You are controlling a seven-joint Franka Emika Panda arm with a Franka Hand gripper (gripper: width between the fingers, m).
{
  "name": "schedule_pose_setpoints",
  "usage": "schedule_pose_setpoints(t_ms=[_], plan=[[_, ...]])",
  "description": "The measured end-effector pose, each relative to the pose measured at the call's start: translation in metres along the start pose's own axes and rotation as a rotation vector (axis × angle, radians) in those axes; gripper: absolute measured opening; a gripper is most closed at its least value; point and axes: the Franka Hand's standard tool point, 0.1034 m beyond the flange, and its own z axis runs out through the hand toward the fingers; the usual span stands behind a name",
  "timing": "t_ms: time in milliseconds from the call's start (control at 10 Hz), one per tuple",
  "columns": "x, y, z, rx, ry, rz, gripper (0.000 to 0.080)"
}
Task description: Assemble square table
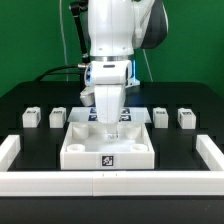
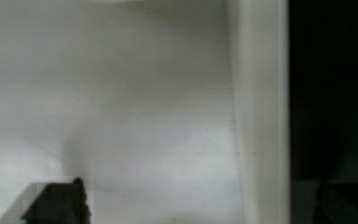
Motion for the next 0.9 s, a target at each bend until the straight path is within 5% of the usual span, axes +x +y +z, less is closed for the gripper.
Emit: schedule_pose_setpoints(t_ms=[100, 300, 400, 600, 900], plan=[[-0.0001, -0.0003, 0.0004, 0.001, 0.0, 0.0, 0.0622], [-0.0002, -0.0006, 0.0005, 0.002, 0.0, 0.0, 0.026], [-0.0002, -0.0007, 0.0007, 0.002, 0.0, 0.001, 0.026], [-0.0004, -0.0012, 0.0011, 0.004, 0.0, 0.001, 0.006], [-0.0003, -0.0011, 0.0011, 0.003, 0.0, 0.001, 0.006]])
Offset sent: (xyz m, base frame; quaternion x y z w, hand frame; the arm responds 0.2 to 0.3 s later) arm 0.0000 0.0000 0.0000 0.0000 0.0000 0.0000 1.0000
